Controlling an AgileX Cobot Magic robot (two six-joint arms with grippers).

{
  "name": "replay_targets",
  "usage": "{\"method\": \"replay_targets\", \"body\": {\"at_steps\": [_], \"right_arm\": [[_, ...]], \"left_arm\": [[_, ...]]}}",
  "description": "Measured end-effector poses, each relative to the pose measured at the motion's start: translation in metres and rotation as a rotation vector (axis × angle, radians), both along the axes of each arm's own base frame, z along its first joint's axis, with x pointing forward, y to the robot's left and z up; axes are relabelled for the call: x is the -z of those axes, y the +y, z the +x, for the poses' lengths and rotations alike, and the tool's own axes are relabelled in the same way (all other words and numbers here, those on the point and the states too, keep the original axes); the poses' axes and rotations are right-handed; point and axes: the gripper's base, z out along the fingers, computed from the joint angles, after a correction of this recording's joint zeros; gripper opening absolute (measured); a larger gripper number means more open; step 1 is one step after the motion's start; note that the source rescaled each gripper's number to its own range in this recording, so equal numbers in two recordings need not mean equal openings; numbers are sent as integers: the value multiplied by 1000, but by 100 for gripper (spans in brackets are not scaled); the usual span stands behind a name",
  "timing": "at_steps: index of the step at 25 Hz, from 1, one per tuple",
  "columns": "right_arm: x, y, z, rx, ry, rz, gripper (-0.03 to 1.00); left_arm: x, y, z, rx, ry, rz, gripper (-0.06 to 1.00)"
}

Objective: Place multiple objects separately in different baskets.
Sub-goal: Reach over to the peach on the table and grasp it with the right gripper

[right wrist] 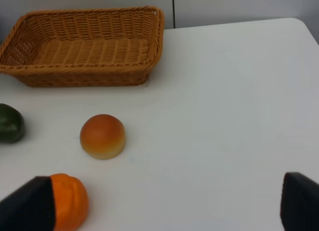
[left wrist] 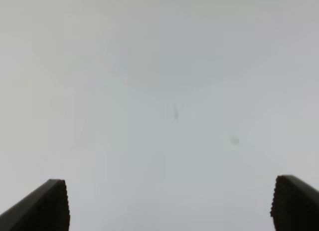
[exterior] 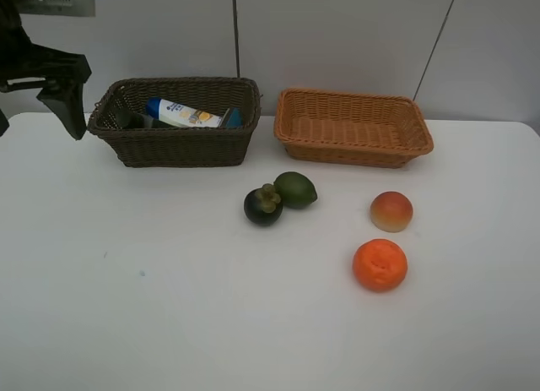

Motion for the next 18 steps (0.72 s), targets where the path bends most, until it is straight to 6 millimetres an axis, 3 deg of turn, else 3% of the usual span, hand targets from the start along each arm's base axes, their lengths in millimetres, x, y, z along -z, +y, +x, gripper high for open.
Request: {"method": "replay_targets", "body": {"at_steps": [10, 13, 18], "right_arm": [[0, 0, 0, 0, 0, 0, 100], [0, 0, 0, 0, 0, 0, 100], [0, 0, 0, 0, 0, 0, 100]], "left_arm": [[12, 17, -127, -21, -6, -105, 99], [14, 26, -168, -13, -103, -126, 99], [22, 36, -211, 80, -420, -166, 99]]}}
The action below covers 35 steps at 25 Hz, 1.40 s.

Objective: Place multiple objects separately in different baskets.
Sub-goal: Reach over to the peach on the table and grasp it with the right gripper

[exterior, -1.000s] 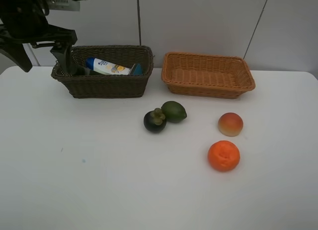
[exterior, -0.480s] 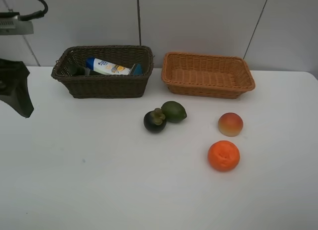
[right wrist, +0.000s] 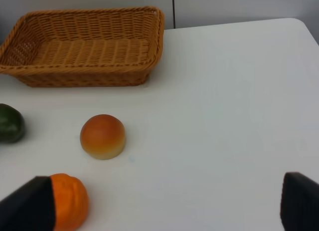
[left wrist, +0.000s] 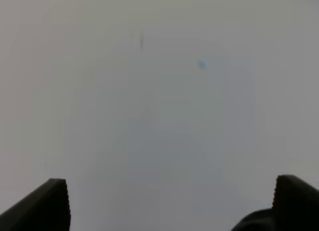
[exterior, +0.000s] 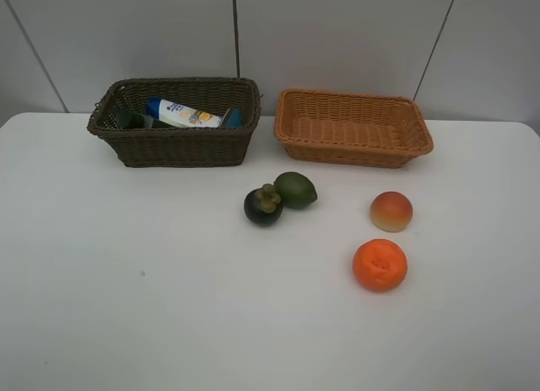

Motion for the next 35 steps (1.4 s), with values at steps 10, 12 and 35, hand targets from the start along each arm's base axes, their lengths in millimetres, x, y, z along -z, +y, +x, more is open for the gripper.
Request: {"method": "replay_targets", "body": {"at_steps": [10, 12, 35], "right_arm": [[0, 0, 0, 0, 0, 0, 100], [0, 0, 0, 0, 0, 0, 100], [0, 0, 0, 0, 0, 0, 100]], "left_arm": [[-4, 12, -60, 139, -402, 29, 99], [-4, 14, -69, 137, -460, 22, 99], [-3, 16, -78, 128, -513, 17, 99]]}}
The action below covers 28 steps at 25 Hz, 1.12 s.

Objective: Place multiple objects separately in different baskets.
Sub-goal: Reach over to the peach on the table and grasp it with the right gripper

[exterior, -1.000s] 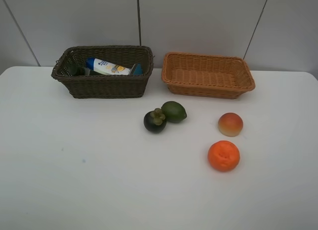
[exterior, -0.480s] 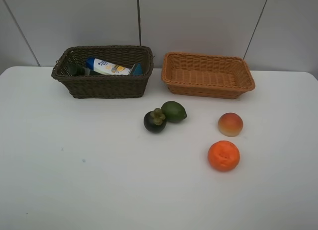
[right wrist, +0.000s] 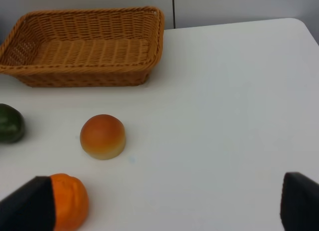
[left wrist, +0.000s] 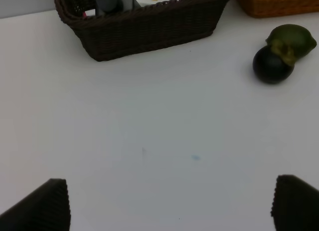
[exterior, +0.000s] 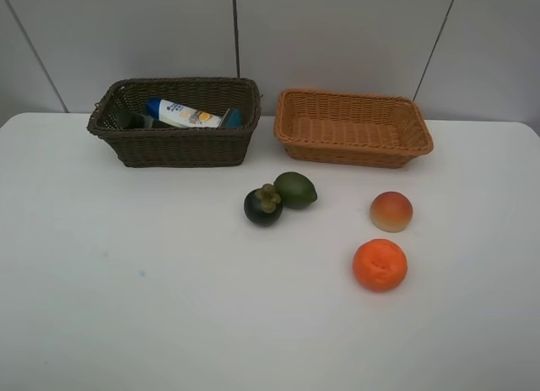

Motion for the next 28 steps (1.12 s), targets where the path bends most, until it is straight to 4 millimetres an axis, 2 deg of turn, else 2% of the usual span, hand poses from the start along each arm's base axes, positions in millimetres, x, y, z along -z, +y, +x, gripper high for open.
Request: {"method": "replay_targets", "body": {"at_steps": [6, 10, 13, 16, 21, 23, 28], "right_arm": [[0, -3, 4, 22, 22, -32, 100], [-5, -5, 30, 40, 155, -71, 100], [-6, -5, 65, 61, 303, -54, 100], [-1, -4, 109, 82, 483, -42, 100], [22, 1, 189, 79, 777, -23, 100], [29, 4, 220, 76, 837, 1, 100], [52, 14, 275, 19, 900, 74, 100]], "left_arm": [[0, -1, 0, -72, 0, 0, 99], [0, -1, 0, -73, 0, 0, 99], [0, -1, 0, -73, 0, 0, 99], [0, -1, 0, -73, 1, 0, 99], [0, -1, 0, -73, 1, 0, 99], [0, -1, 0, -73, 1, 0, 99], [0, -1, 0, -73, 1, 0, 99]]}}
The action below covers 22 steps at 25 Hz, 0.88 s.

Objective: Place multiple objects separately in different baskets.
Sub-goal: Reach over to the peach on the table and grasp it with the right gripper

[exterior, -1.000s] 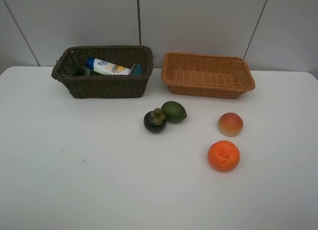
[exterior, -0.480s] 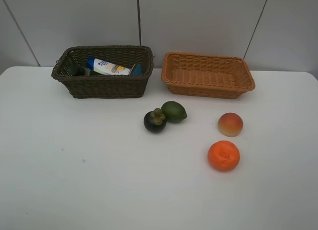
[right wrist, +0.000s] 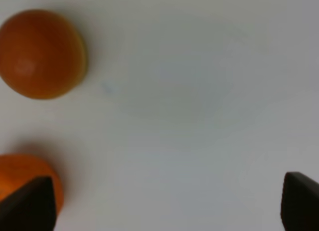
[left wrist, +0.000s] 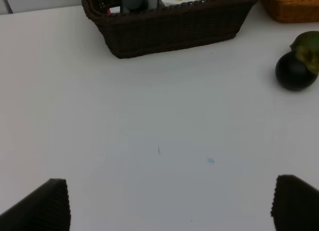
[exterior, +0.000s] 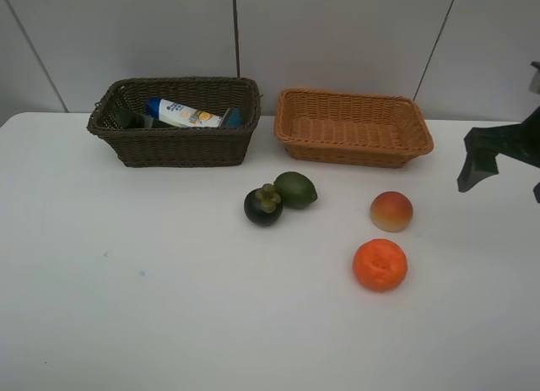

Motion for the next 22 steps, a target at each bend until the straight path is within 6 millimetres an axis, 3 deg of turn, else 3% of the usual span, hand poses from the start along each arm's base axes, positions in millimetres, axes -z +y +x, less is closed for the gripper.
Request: {"method": "replay_targets", "body": {"at_steps": [5, 11, 22], "right_arm": [[32, 26, 34, -105, 52, 59, 100], [60, 69, 52, -249, 82, 44, 100], [100, 75, 64, -301, 101, -4, 100]], "left_arm": [[0, 0, 0, 0, 0, 0, 99], [0, 0, 0, 0, 0, 0, 99], [0, 0, 0, 0, 0, 0, 99]]}}
